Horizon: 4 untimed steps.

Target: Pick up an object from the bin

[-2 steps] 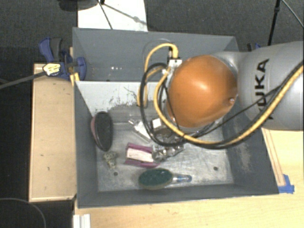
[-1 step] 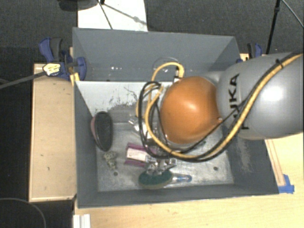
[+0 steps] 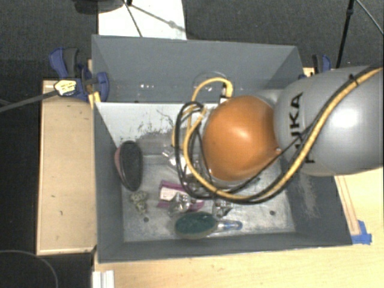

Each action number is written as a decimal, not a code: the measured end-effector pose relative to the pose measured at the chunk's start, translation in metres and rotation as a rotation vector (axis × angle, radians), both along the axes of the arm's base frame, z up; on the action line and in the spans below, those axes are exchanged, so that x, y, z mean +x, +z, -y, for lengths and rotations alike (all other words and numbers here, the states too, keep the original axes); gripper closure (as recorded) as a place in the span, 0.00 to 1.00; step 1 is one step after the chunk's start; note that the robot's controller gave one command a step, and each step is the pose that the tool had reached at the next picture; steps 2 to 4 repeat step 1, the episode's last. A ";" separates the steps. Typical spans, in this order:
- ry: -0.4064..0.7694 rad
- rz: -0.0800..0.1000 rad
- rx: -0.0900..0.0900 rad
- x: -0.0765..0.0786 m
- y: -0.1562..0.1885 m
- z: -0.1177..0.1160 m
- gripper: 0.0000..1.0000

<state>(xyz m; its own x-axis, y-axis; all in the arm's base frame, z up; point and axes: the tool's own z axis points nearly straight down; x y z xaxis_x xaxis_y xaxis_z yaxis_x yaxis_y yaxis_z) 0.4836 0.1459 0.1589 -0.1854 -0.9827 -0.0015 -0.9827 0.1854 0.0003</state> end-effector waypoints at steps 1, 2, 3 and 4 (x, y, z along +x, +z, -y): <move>0.118 0.026 0.006 0.006 -0.057 0.008 0.00; 0.118 0.026 0.006 0.006 -0.057 0.008 0.00; 0.118 0.026 0.006 0.006 -0.057 0.008 0.00; 0.118 0.026 0.006 0.006 -0.057 0.008 0.00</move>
Offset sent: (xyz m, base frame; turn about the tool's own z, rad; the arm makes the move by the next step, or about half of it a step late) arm -0.0023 -0.0133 -0.0889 -0.1391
